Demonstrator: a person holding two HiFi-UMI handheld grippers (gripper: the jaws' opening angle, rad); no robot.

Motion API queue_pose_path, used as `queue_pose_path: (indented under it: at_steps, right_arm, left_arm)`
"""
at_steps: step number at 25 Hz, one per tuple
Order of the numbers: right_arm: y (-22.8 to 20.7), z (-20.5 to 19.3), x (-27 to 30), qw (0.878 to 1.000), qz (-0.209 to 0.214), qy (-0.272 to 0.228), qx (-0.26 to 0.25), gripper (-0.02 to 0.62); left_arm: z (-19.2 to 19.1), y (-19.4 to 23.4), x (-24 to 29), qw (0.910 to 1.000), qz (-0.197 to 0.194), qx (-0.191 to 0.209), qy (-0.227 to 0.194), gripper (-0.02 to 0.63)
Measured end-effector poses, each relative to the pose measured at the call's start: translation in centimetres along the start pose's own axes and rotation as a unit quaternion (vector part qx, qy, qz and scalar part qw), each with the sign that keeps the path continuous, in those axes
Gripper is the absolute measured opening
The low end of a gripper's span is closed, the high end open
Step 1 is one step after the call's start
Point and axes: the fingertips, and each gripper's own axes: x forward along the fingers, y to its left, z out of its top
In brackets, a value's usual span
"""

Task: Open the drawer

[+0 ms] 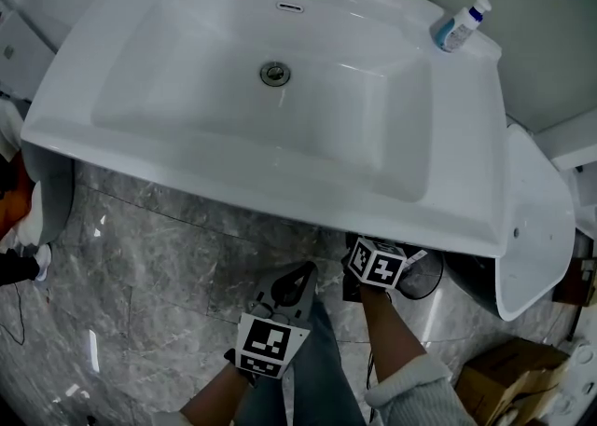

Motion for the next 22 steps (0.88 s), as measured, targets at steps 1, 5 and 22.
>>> queue_pose_path:
  at_steps: [1,5,22]
  right_arm:
    - [0.1,0.0,-0.1,1.000,0.005,0.001,-0.009,0.143]
    - [0.5,-0.2,-0.6,0.997,0.015,0.008,-0.073,0.140]
    - [2.2,-2.9,-2.6,0.973,0.069,0.032,-0.220,0.107]
  left_arm:
    - [0.0,-0.1,0.0,1.0000,-0.001,0.000,0.000,0.018]
    - [-0.1,-0.6,-0.1,1.0000,-0.005,0.002,0.000,0.018]
    - [-0.9,-1.8,-0.4,0.9999,-0.009,0.003,0.008,0.018]
